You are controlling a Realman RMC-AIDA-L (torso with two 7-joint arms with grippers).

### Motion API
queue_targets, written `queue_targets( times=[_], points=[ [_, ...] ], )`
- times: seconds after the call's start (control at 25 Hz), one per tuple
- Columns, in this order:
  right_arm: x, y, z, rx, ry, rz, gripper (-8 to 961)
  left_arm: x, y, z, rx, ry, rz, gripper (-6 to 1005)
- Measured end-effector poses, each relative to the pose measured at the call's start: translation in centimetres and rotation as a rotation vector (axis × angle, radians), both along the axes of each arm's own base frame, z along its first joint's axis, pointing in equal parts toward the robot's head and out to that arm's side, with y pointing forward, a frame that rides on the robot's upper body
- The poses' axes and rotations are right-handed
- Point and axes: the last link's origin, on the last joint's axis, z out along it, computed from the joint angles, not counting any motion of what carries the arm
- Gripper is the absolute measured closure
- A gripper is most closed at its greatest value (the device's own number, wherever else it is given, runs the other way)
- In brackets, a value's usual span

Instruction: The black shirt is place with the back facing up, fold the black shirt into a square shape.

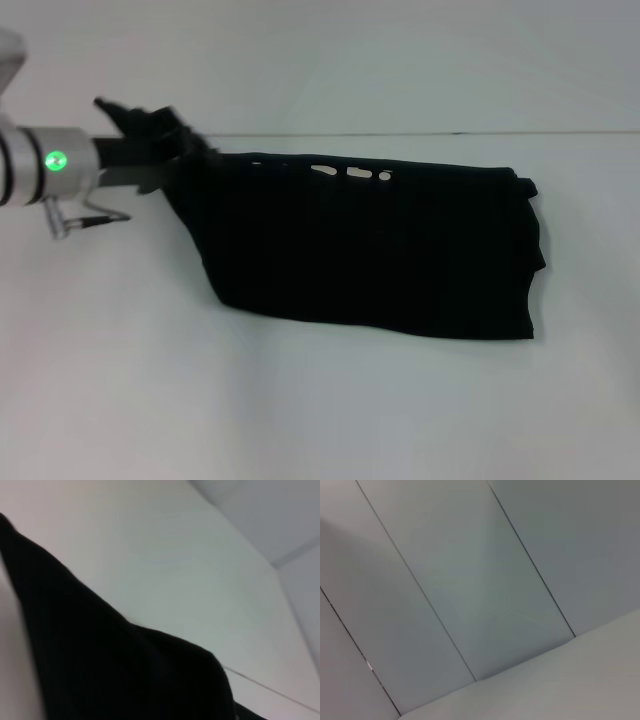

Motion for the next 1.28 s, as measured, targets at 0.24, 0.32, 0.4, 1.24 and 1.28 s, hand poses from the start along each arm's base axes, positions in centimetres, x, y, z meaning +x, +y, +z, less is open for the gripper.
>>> queue_targets(
  times=[0.24,0.32,0.4,1.24,1.28],
  points=[
    [-0.4,0.5,-0.1,-0.01,-0.001,0.01,196,7.5,0.6,-3.0,-0.083,0.016,-0.223,976],
    [-0.5,0.8,-0.1,-0.01,-0.002,0.014,196,9.7,0.3,-4.6,-0.136,0.047,-0.303,975],
    [-0.6,1.0,-0.2,-0.009,-0.003,0.011,196,11.7,-0.3,-7.0,-0.198,0.088,-0.383,975],
    [-1.2,3.4,-0.3,-0.245,0.0,-0.059,196,11.1,-2.9,-6.6,-0.295,0.085,-0.58,609],
    [-1.5,3.8,-0.3,-0.288,0.003,-0.069,196,10.5,-2.6,-5.8,-0.278,0.055,-0.531,570]
  ],
)
